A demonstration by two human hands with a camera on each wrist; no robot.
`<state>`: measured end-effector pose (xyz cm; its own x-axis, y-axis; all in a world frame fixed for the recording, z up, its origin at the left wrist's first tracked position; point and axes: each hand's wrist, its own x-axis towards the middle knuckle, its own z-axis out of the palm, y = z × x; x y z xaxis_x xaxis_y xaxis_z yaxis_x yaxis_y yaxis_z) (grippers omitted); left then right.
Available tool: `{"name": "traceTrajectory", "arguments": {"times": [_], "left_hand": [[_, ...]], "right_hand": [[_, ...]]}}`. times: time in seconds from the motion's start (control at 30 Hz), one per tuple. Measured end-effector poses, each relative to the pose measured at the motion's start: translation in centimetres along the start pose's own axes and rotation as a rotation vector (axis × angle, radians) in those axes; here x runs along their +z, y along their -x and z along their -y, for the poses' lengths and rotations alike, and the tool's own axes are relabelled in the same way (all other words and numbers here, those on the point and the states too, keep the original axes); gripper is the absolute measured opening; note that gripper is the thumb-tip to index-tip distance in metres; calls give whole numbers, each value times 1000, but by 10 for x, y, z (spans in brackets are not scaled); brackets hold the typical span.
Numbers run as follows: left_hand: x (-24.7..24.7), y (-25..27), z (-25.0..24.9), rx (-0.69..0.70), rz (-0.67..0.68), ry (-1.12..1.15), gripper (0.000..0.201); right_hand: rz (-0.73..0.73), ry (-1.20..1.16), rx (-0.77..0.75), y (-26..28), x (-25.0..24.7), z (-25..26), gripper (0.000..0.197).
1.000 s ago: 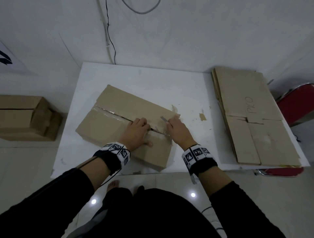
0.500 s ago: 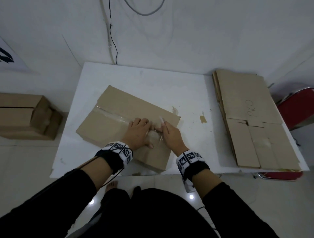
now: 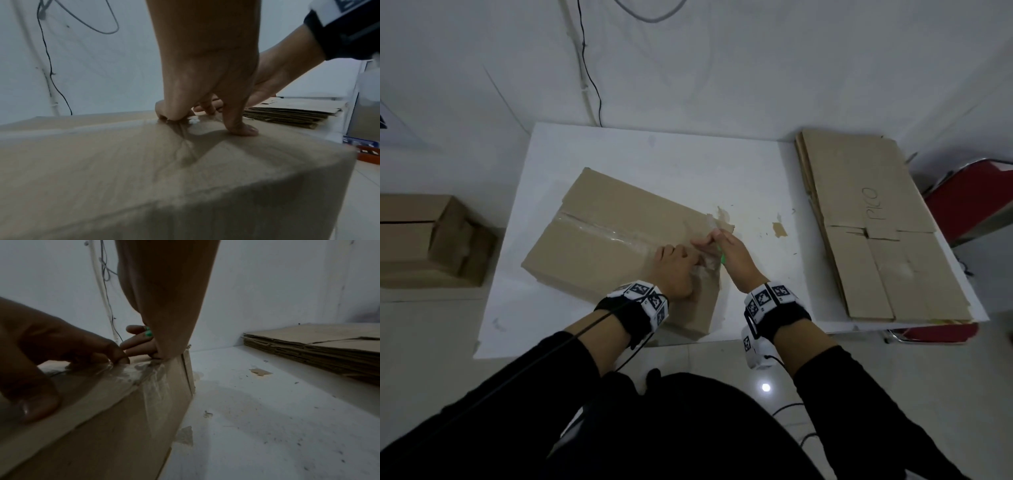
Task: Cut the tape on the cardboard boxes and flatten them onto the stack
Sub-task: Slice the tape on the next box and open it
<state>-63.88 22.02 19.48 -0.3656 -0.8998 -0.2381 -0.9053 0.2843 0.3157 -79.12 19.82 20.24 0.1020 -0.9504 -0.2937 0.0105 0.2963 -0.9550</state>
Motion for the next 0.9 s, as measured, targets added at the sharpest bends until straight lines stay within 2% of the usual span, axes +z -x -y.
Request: {"name": "traceTrajectory", "arguments": {"times": [0.07,0.13,0.2,0.27,0.37,0.43,0.6,0.73,0.9], "left_hand": [[4,1,-2,7,-35,18,44],[7,1,-1,18,-77,26,41],[8,2,0,25,-94,27,42],[11,1,2,37,-121,63,43],[13,1,3,27,-166,114,31],[14,1,3,11,-157,151,33],[12,3,2,16,-136,197,46],[14,3,4,15,-177,247,29],[11,7,0,80,-260,263,26]], "right_hand": [[-60,104,-22,3,-10,2,31],[-97,384,-51,13,-23,7,26],[-120,555,-99,27,-34,7,21],[-149,568,-121,40,-42,4,17],[-158,569,-99,51,-46,0,9],[-152,586,-105,53,-45,-1,7],[-134,696,-157,48,-38,-6,7],[-61,904,-146,38,-40,2,8],[-52,823,-98,33,-50,-1,17]]}}
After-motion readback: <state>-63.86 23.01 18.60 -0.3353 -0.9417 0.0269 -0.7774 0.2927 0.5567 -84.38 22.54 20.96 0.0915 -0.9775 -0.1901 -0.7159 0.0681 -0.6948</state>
